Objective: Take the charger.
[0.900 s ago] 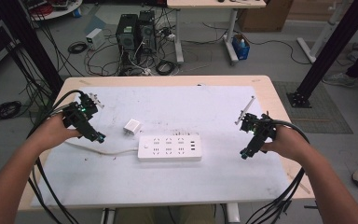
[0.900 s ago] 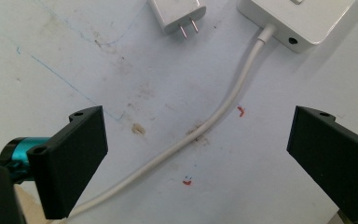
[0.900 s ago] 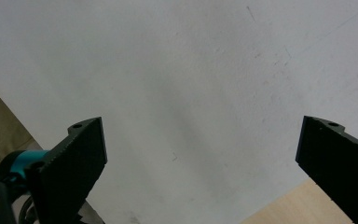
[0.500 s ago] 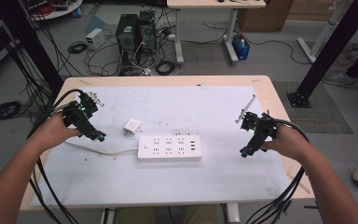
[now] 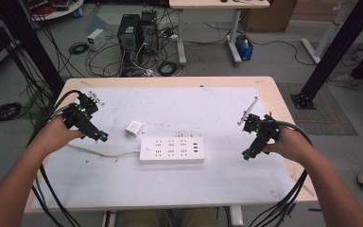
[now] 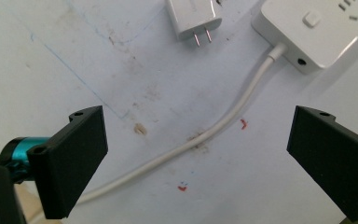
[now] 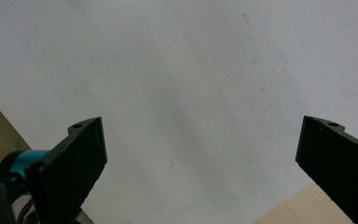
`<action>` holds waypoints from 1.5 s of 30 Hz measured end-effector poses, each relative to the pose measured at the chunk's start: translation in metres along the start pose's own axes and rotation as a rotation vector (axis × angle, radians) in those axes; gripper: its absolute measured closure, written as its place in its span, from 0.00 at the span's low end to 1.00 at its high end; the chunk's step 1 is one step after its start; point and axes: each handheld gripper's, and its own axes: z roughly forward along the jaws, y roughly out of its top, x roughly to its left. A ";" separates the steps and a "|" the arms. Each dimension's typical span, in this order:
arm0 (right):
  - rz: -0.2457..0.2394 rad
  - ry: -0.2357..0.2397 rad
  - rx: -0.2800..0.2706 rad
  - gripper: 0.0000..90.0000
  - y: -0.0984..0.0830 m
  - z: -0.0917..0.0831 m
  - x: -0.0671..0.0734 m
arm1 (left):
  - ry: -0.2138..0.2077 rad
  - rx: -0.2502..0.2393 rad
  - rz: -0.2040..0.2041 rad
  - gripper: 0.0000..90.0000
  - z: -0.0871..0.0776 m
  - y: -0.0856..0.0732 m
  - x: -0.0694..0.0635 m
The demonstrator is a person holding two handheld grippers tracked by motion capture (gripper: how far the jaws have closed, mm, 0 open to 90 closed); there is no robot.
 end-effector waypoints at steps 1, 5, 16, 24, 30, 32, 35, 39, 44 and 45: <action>0.003 0.002 0.001 0.01 0.001 0.000 0.002 | -0.006 0.003 -0.047 0.06 0.001 0.000 0.001; 0.003 -0.001 -0.008 0.01 0.002 0.000 0.001 | 0.022 -0.049 -0.107 0.05 0.006 0.005 0.001; 0.006 0.005 -0.013 0.01 0.000 0.005 0.000 | 0.064 -0.097 -0.215 0.06 0.029 0.028 0.003; 0.023 0.002 -0.013 0.01 0.001 0.011 -0.004 | 0.046 -0.073 -0.220 0.06 0.074 0.055 -0.009; 0.023 0.006 -0.022 0.01 0.002 0.011 -0.007 | 0.046 -0.058 -0.229 0.06 0.094 0.062 -0.004; 0.031 0.010 -0.014 0.01 0.002 0.013 -0.009 | 0.043 -0.056 -0.234 0.06 0.104 0.065 -0.001; 0.025 0.008 -0.019 0.01 0.001 0.013 -0.009 | 0.033 -0.065 -0.237 0.05 0.114 0.068 0.000; 0.034 0.007 -0.028 0.01 -0.001 0.012 -0.010 | 0.027 -0.065 -0.222 0.06 0.125 0.071 -0.003; 0.049 0.003 -0.041 0.01 -0.006 0.009 -0.011 | 0.019 -0.067 -0.202 0.06 0.143 0.072 -0.005; 0.049 0.007 -0.047 0.01 -0.006 0.009 -0.012 | 0.019 -0.067 -0.203 0.05 0.146 0.072 -0.005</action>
